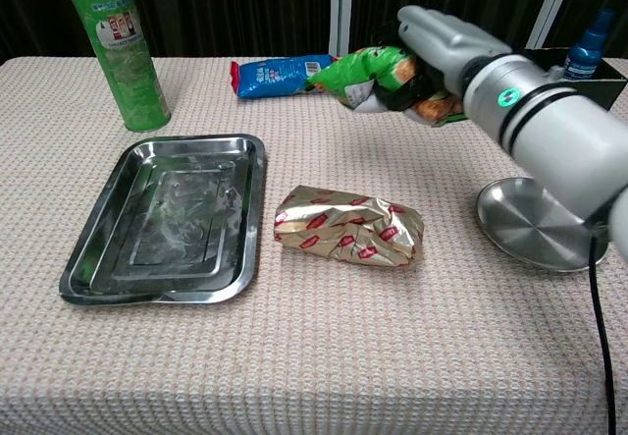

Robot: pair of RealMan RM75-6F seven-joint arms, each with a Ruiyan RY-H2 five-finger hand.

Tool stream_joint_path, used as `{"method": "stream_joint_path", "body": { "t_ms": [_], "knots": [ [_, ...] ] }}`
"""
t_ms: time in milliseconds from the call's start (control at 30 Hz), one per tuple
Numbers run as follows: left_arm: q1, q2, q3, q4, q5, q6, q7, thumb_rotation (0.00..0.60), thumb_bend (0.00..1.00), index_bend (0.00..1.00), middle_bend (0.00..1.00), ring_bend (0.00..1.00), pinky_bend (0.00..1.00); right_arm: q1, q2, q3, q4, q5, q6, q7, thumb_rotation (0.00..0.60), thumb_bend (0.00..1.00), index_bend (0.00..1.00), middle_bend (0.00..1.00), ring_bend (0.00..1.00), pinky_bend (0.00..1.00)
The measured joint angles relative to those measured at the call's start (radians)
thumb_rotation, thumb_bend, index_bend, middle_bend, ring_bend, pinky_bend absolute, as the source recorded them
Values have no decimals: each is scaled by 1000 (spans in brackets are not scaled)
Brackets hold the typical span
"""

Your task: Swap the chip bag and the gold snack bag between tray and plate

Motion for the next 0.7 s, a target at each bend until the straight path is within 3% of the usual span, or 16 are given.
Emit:
{"method": "stream_joint_path", "body": {
  "t_ms": [200, 367, 500, 700],
  "knots": [
    [-10, 0, -4, -25, 8, 3, 30, 600, 121, 145, 175, 83, 172, -131, 219, -143, -149, -180, 74, 49, 600, 462, 514, 541, 518, 756],
    [-16, 4, -3, -43, 16, 2, 54, 600, 120, 145, 175, 83, 172, -241, 281, -272, -130, -322, 146, 112, 600, 450, 514, 540, 517, 750],
    [-17, 6, -1, -52, 16, 3, 63, 600, 121, 145, 176, 83, 173, -283, 279, -311, -46, -355, 156, 209, 600, 429, 499, 535, 515, 693],
    [-12, 1, -5, -38, 15, 16, 61, 600, 121, 147, 181, 82, 172, -315, 222, -328, 113, -417, 173, 319, 600, 390, 477, 512, 484, 643]
  ]
}}
